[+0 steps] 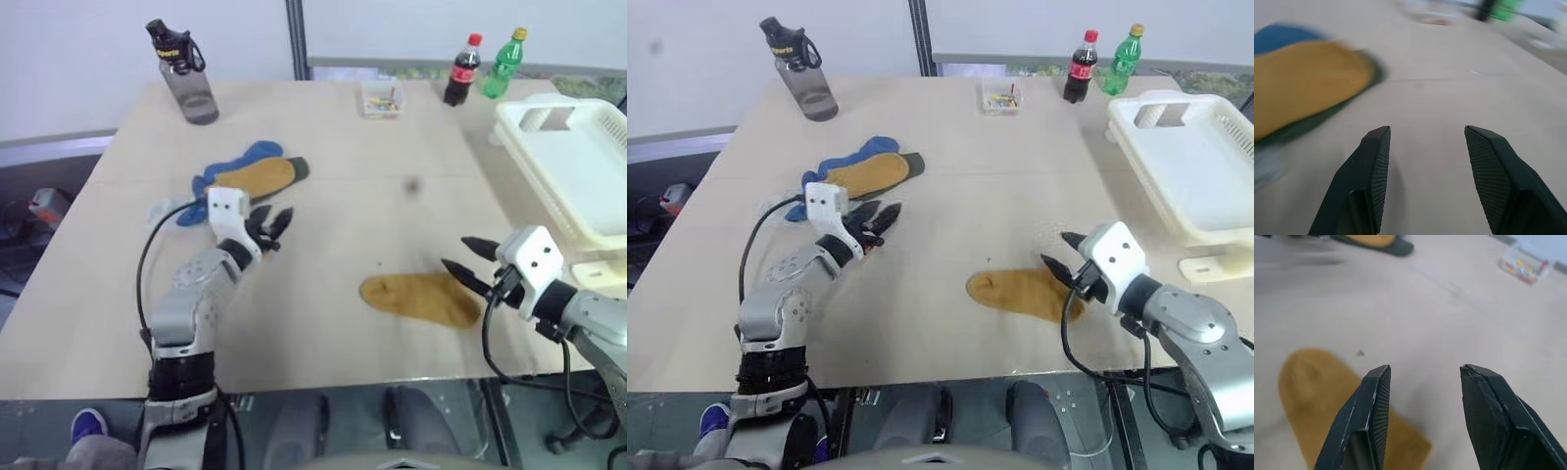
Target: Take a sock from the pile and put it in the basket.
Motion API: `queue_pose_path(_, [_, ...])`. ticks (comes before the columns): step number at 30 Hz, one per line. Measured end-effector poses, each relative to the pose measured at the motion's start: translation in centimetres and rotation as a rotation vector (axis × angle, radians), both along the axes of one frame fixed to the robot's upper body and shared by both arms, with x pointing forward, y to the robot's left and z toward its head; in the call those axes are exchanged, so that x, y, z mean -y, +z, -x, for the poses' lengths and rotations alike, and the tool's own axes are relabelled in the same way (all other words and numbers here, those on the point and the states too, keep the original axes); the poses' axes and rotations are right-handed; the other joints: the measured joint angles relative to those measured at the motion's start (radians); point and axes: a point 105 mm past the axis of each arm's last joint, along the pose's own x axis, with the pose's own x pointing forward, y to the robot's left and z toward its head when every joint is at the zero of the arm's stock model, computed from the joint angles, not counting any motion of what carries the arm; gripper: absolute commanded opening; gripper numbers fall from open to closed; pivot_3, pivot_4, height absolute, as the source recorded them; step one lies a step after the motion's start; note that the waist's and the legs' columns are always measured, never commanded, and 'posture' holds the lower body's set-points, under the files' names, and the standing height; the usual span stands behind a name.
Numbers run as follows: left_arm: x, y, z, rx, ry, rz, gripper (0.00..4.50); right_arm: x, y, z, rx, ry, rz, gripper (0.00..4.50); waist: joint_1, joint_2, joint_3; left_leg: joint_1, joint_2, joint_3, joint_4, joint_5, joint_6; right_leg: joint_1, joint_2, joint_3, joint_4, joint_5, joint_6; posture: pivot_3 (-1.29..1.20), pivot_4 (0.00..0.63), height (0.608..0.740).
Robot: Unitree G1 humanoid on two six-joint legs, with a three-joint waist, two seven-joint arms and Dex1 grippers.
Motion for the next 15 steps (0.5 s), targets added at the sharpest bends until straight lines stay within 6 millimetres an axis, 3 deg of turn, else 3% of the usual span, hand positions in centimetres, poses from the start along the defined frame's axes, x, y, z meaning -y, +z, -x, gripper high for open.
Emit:
queue_pose_path(3, [-2.3,0.0,-0.2,-0.026,0.156,0.066,2.57,-1.2,0.6,-0.2,0.035,0.050,0.002,2.31,0.001,-0.001,0.000,0.000,-0.001,0.000,0.000,0.000,0.000,0.000,0.000,0.000,0.000,0.000,0.000,0.00,0.150,0.740])
queue_pose_path(6, [-3.6,1.4,-0.8,0.005,0.237,0.097,2.57,-2.6,2.1,-0.5,0.137,0.100,-0.023,2.31,0.003,-0.001,0.000,0.000,-0.002,-0.001,0.000,0.000,0.000,0.000,0.000,-0.001,0.000,0.000,0.000,0.00,0.150,0.740])
queue_pose_path(10, [-4.0,1.6,-1.5,0.002,0.261,0.119,2.57,-4.1,3.8,-0.6,0.225,0.157,-0.057,2.31,0.005,-0.001,0.000,-0.001,-0.002,-0.001,0.000,0.000,-0.001,0.000,0.000,-0.001,0.000,0.000,0.000,0.00,0.150,0.740])
queue_pose_path(15, [-4.2,1.1,-2.7,-0.018,0.288,0.131,2.57,-4.4,3.8,-0.8,0.230,0.163,-0.046,2.31,0.015,-0.001,0.001,-0.001,-0.002,-0.001,0.000,0.000,-0.001,0.000,0.000,-0.001,0.000,0.000,0.000,0.00,0.150,0.740])
